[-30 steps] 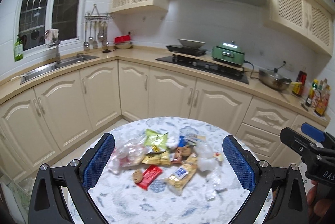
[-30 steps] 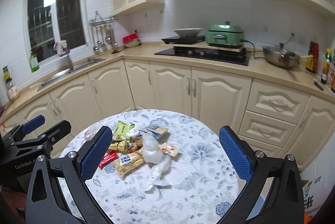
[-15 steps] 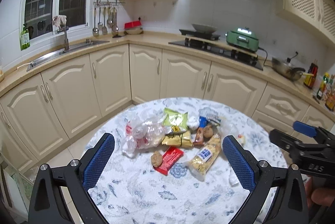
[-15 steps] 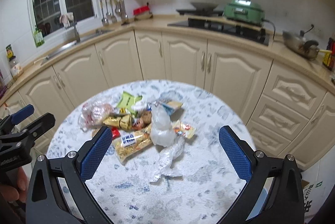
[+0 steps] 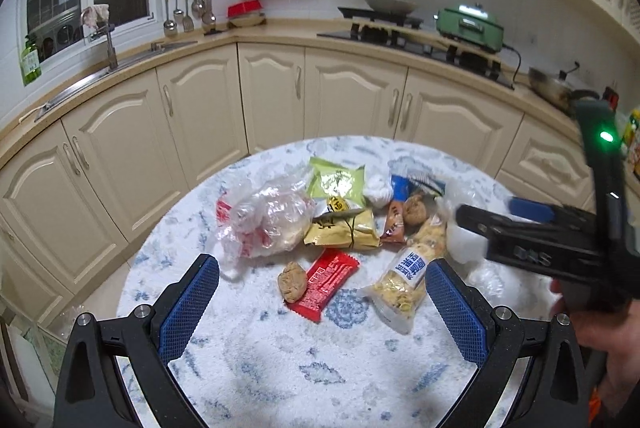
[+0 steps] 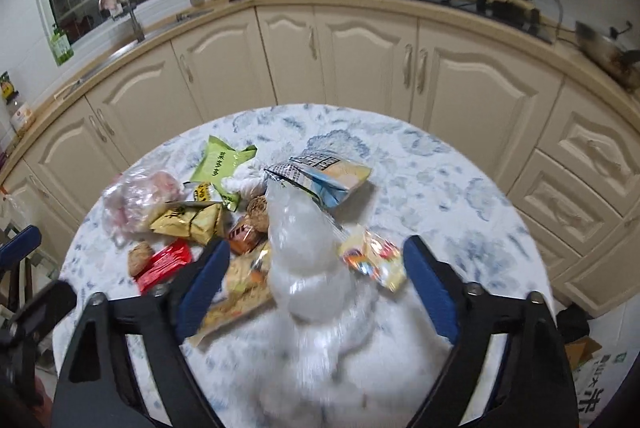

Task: Collect trash
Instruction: 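Grasp the clear plastic bag with the right tool while the left tool grasps the cracker packet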

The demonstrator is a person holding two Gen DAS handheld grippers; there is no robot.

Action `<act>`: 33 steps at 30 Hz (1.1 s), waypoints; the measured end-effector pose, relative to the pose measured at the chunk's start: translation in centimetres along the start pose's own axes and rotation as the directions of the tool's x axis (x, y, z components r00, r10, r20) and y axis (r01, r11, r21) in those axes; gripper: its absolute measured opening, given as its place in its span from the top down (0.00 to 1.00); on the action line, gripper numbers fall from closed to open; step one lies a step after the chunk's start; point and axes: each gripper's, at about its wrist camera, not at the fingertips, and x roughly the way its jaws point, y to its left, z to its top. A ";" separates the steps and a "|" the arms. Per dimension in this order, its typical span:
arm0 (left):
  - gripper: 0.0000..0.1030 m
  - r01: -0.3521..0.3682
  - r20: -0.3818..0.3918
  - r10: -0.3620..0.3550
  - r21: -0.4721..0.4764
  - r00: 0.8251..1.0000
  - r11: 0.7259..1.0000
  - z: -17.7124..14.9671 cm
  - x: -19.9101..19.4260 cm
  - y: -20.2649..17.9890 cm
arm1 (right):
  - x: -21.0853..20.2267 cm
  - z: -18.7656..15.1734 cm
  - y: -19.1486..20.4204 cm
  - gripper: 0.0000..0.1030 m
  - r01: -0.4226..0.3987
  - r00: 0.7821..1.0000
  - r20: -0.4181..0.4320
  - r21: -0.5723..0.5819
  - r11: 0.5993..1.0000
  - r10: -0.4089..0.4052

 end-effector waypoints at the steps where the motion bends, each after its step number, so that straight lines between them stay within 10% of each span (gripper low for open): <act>1: 0.01 -0.002 -0.007 0.002 0.007 1.000 1.000 0.1 0.5 -0.2 | 0.7 0.1 0.0 0.30 -0.009 1.000 -0.014 -0.004 1.000 0.009; 3: 0.01 -0.001 -0.024 0.002 0.019 1.000 1.000 0.4 1.6 -0.4 | 2.9 0.0 0.1 0.65 -0.016 0.998 -0.066 -0.032 0.999 0.014; 19: 0.02 0.082 -0.164 -0.041 0.253 0.986 0.964 0.7 12.6 -6.9 | -3.2 -2.0 -5.4 0.66 -0.108 0.994 0.027 0.133 0.985 0.106; 27: 0.66 0.193 -0.247 -0.141 0.200 0.959 0.961 0.9 15.4 -7.7 | -5.1 -2.5 -5.9 0.66 -0.105 0.994 0.051 0.146 0.984 0.098; 33: 0.71 0.242 -0.265 -0.207 0.104 0.942 0.965 0.5 14.6 -6.3 | -6.6 -3.1 -5.7 0.66 -0.127 0.990 0.073 0.154 0.980 0.117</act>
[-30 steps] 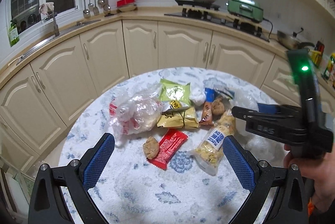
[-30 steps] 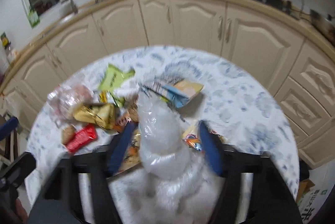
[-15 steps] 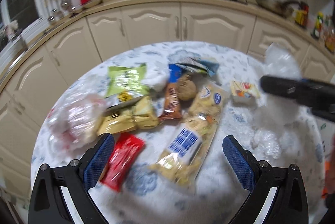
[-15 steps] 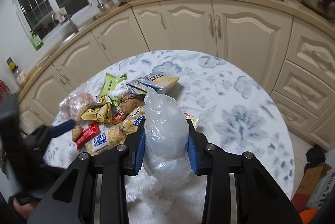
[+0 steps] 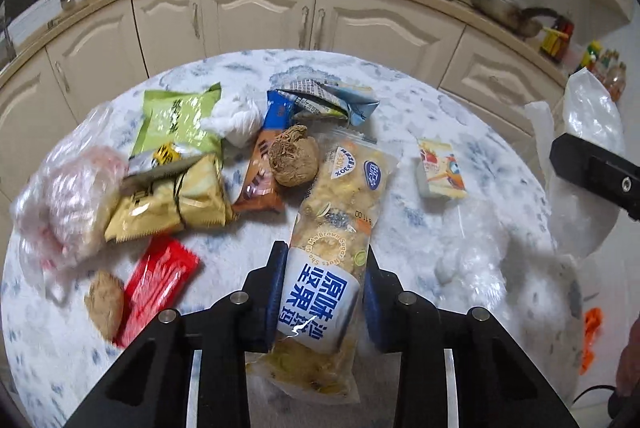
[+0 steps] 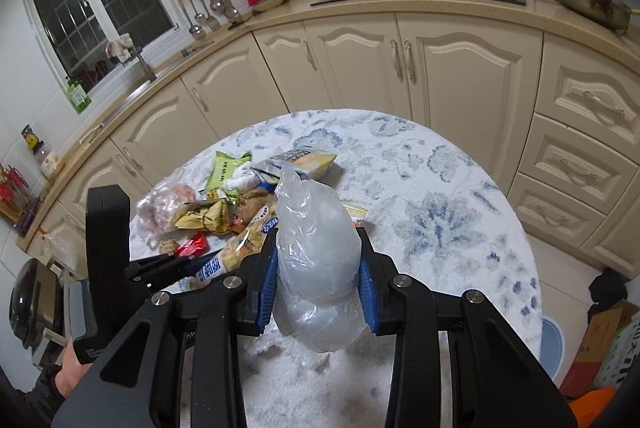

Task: Collect trash
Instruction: 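Grasp the clear plastic bag with the right tool while the left tool grasps the cracker packet, then lift both held items and carry them to the blue trash bin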

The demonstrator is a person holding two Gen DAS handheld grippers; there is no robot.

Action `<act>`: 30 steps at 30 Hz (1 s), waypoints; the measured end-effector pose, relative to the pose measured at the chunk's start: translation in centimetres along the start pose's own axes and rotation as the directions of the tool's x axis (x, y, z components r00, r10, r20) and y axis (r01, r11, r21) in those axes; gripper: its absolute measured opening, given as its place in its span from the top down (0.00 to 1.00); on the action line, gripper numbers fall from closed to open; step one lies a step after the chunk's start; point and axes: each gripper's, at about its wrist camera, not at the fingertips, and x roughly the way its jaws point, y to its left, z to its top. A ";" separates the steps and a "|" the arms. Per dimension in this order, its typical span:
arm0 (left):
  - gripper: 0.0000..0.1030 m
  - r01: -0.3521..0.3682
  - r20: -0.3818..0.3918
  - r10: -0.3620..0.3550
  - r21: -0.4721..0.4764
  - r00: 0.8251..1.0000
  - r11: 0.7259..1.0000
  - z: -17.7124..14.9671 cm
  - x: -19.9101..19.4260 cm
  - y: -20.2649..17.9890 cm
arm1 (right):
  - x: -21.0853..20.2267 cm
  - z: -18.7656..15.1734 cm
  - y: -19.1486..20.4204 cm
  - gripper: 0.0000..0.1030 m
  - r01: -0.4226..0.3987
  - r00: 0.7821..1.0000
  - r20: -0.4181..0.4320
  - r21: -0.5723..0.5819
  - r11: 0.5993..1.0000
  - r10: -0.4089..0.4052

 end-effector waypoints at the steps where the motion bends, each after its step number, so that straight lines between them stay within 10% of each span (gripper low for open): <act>1: 0.71 0.002 0.004 -0.002 -0.003 1.000 1.000 -0.3 -0.4 0.1 | -0.4 -0.1 0.0 0.66 -0.004 1.000 0.005 0.004 1.000 0.004; 30: 0.72 0.003 0.304 -0.023 0.065 0.952 0.998 -1.4 -17.2 -6.3 | -10.8 -0.7 0.4 0.66 0.029 0.983 0.182 -0.021 0.999 -0.025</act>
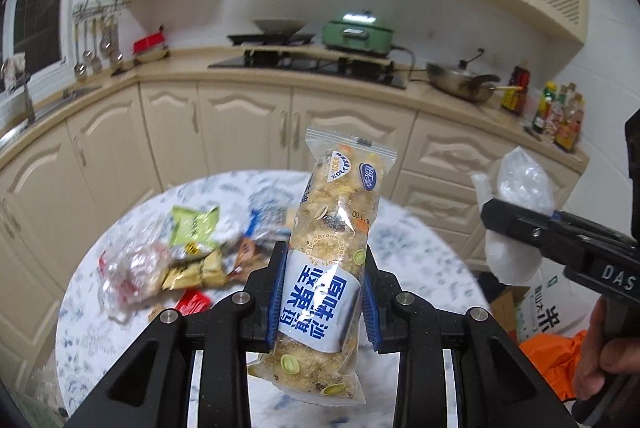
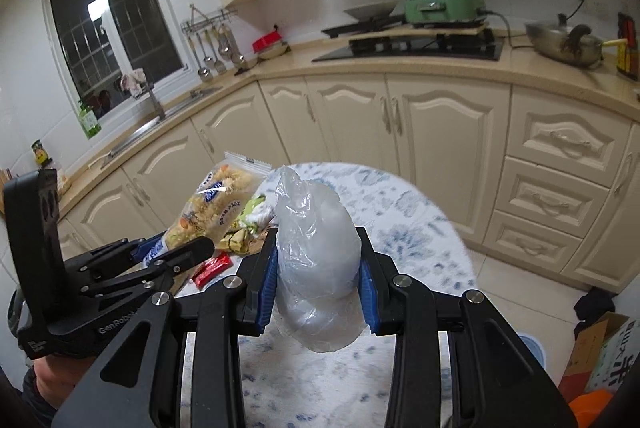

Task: Collect trash
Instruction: 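Lift both held items and carry them to the blue trash bin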

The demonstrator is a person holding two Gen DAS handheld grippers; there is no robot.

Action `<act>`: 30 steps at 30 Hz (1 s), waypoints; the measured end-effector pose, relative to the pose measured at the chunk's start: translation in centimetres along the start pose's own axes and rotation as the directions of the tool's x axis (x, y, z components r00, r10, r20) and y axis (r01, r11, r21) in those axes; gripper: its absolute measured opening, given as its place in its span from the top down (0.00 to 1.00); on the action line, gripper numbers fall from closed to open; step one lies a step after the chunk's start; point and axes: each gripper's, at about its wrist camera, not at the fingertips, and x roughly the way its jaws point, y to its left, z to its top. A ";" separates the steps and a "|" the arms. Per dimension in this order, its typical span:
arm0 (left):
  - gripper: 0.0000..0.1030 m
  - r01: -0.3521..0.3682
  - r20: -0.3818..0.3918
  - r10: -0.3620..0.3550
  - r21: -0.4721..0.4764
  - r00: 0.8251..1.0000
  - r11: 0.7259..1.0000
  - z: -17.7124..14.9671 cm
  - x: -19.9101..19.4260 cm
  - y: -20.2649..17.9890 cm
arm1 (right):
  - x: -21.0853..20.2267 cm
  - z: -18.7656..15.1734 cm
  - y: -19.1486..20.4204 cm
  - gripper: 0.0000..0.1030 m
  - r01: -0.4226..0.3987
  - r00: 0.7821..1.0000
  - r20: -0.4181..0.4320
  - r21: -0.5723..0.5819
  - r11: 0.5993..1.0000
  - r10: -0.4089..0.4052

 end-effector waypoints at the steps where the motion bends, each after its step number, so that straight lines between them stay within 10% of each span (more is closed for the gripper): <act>1: 0.72 0.005 0.017 -0.005 0.010 1.000 1.000 0.2 -0.3 -0.6 | -0.8 0.1 -0.6 0.66 0.009 1.000 0.014 0.008 1.000 -0.009; 15: 0.72 0.213 0.013 -0.218 0.156 0.976 0.965 3.6 3.1 -10.9 | -10.3 -1.3 -13.0 0.66 0.236 0.959 0.107 0.206 0.950 -0.261; 30: 0.72 0.423 -0.316 -0.349 0.207 0.882 0.882 3.0 19.1 -22.4 | -10.4 -11.7 -29.2 0.66 0.427 0.899 -0.126 0.460 0.778 -0.419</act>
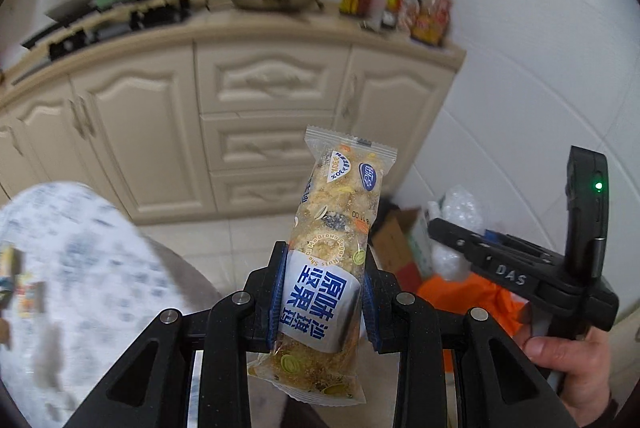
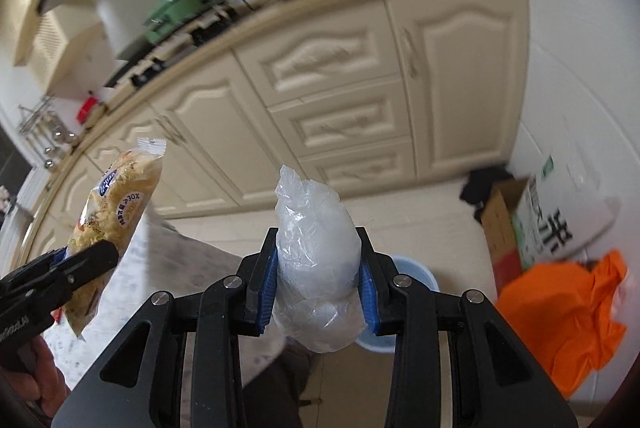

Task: Collect trash
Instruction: 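Lift both held items and carry them to the blue trash bin, then open both tools over the bin to drop the items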

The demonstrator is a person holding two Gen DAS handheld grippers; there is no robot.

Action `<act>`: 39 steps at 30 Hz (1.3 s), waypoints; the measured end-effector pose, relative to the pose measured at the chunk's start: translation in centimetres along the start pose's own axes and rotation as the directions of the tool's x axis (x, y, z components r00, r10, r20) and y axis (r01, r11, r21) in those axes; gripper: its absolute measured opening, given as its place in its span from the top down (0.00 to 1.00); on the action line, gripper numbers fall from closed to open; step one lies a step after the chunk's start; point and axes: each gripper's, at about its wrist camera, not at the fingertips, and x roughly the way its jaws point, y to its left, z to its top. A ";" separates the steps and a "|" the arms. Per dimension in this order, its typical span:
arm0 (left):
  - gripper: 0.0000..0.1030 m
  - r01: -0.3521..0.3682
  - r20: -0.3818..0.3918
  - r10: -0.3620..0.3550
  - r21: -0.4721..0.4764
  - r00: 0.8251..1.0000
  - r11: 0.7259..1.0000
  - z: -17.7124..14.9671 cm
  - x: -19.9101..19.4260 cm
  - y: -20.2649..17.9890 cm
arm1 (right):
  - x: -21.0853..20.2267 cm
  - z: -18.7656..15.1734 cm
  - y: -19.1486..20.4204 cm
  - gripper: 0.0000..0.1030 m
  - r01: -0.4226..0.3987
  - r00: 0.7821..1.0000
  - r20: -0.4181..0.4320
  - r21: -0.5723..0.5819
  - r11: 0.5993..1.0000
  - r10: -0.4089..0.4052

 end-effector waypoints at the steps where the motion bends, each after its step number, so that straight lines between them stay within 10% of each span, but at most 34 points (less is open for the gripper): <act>1: 0.72 0.004 -0.017 -0.004 0.001 1.000 1.000 0.4 0.9 -0.1 | 0.5 -0.2 -0.5 0.66 0.004 1.000 -0.011 0.008 1.000 -0.004; 18: 0.70 0.000 -0.340 -0.012 -0.035 0.940 0.999 5.6 23.2 -1.0 | 11.2 -2.2 -7.9 0.64 0.038 0.982 -0.190 0.127 0.991 -0.013; 22: 0.41 -0.019 -0.368 0.010 -0.021 0.930 1.000 6.3 25.8 -1.1 | 12.7 -2.5 -9.0 0.63 0.067 0.975 -0.221 0.141 0.988 -0.035; 32: 0.10 -0.122 -0.270 0.121 0.015 0.955 0.992 7.3 22.8 -1.2 | 11.5 -3.3 -9.8 0.00 0.110 0.976 -0.206 0.209 0.972 -0.067; 39: 0.02 -0.128 -0.152 0.130 0.025 0.980 0.991 6.5 16.8 -2.0 | 8.5 -3.4 -7.2 0.00 0.122 0.980 -0.181 0.192 0.974 -0.087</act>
